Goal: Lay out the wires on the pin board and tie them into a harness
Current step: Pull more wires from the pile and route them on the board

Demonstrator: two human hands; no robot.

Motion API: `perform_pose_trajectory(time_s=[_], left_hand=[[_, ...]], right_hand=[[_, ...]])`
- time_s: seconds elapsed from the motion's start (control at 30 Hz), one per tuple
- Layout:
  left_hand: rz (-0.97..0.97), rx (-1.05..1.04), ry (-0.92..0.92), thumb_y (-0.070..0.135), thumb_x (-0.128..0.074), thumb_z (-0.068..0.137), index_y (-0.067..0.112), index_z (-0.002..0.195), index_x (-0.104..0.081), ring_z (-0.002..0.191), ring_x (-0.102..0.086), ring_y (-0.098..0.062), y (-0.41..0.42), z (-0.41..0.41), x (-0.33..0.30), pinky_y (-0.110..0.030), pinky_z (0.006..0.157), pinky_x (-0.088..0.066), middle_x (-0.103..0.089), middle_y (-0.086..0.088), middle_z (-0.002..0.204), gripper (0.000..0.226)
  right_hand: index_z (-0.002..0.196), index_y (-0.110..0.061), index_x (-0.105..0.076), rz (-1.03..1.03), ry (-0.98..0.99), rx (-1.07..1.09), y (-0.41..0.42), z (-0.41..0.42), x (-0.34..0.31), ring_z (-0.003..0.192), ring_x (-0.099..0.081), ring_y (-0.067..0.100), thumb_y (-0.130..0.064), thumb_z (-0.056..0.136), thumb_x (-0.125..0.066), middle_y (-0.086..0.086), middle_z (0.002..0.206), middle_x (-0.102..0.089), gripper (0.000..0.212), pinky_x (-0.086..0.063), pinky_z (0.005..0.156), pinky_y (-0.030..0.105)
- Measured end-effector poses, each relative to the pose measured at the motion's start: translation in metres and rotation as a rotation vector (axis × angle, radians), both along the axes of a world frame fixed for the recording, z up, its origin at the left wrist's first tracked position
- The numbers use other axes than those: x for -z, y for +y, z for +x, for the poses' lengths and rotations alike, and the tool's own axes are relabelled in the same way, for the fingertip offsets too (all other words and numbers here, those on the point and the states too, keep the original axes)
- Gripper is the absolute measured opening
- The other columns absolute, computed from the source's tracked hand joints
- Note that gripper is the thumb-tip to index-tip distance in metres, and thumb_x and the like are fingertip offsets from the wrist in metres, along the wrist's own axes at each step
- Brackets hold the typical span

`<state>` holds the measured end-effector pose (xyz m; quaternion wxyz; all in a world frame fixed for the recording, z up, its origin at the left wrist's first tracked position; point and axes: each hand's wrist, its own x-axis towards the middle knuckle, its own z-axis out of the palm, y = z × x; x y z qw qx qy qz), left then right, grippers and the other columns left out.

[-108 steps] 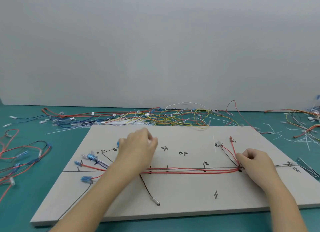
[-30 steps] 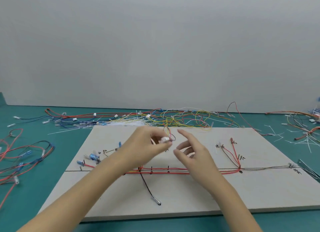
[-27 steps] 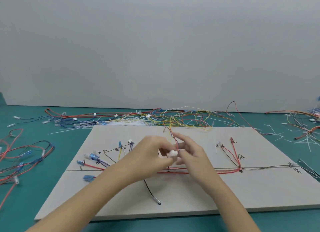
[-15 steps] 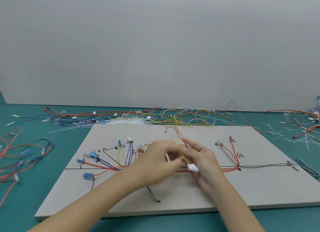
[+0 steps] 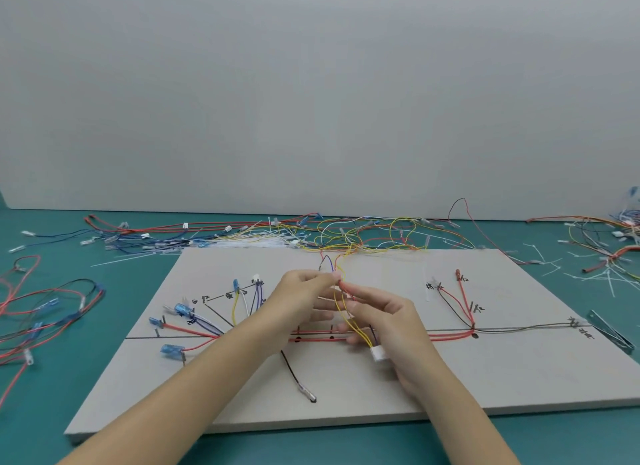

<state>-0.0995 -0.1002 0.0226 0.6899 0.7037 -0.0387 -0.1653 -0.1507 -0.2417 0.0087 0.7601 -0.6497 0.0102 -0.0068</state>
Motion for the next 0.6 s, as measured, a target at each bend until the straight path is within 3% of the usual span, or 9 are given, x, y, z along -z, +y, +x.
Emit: perform_pose_trajectory(time_s=[0.13, 0.33, 0.4, 0.47, 0.53, 0.6], left_hand=[[-0.077, -0.028, 0.037, 0.018, -0.065, 0.091, 0.007, 0.096, -0.070, 0.068, -0.069, -0.015, 0.003, 0.002, 0.002, -0.022, 0.067, -0.057, -0.073, -0.007, 0.082, 0.013], [-0.096, -0.119, 0.007, -0.004, -0.055, 0.091, 0.001, 0.098, -0.064, 0.058, -0.068, -0.019, 0.007, 0.005, 0.001, -0.023, 0.053, -0.056, -0.070, -0.017, 0.082, 0.013], [0.041, -0.138, -0.079, -0.002, -0.055, 0.093, -0.001, 0.097, -0.065, 0.054, -0.065, -0.020, 0.010, 0.006, 0.003, -0.024, 0.050, -0.054, -0.070, -0.019, 0.078, 0.012], [0.276, -0.165, -0.261, 0.008, -0.057, 0.095, 0.005, 0.087, -0.068, 0.052, -0.063, -0.019, 0.015, 0.006, 0.007, -0.028, 0.050, -0.054, -0.071, -0.015, 0.073, 0.014], [0.596, -0.222, -0.502, 0.019, -0.058, 0.094, 0.017, 0.076, -0.067, 0.054, -0.065, -0.016, 0.023, 0.006, 0.008, -0.032, 0.057, -0.055, -0.070, -0.001, 0.065, 0.021], [0.703, -0.276, -0.626, 0.026, -0.057, 0.092, 0.020, 0.069, -0.065, 0.060, -0.065, -0.018, 0.027, 0.003, 0.005, -0.037, 0.066, -0.055, -0.068, 0.004, 0.063, 0.025]], right_hand=[[0.100, -0.012, -0.077, -0.132, -0.028, -0.014, 0.001, -0.003, 0.001, 0.067, -0.058, 0.021, 0.007, 0.088, -0.058, 0.006, 0.081, -0.071, 0.029, -0.049, 0.052, 0.026], [0.088, -0.010, -0.079, -0.223, -0.059, -0.154, 0.001, -0.004, 0.000, 0.080, -0.057, 0.015, 0.016, 0.081, -0.056, 0.009, 0.100, -0.061, 0.035, -0.045, 0.061, 0.025], [0.085, -0.015, -0.080, -0.236, -0.064, -0.206, 0.000, -0.004, 0.000, 0.086, -0.060, 0.016, 0.013, 0.081, -0.058, 0.013, 0.106, -0.063, 0.036, -0.045, 0.065, 0.023], [0.086, -0.016, -0.080, -0.235, -0.056, -0.207, -0.001, -0.003, -0.001, 0.081, -0.060, 0.015, -0.002, 0.082, -0.065, 0.007, 0.103, -0.069, 0.021, -0.048, 0.061, 0.025], [0.089, -0.014, -0.078, -0.237, -0.038, -0.117, -0.002, 0.000, -0.003, 0.079, -0.061, 0.010, -0.017, 0.083, -0.067, 0.000, 0.097, -0.073, 0.013, -0.052, 0.058, 0.028], [0.092, -0.013, -0.074, -0.270, -0.016, 0.028, -0.003, 0.006, -0.004, 0.076, -0.062, 0.012, -0.015, 0.090, -0.064, 0.002, 0.094, -0.071, 0.011, -0.054, 0.059, 0.035]])
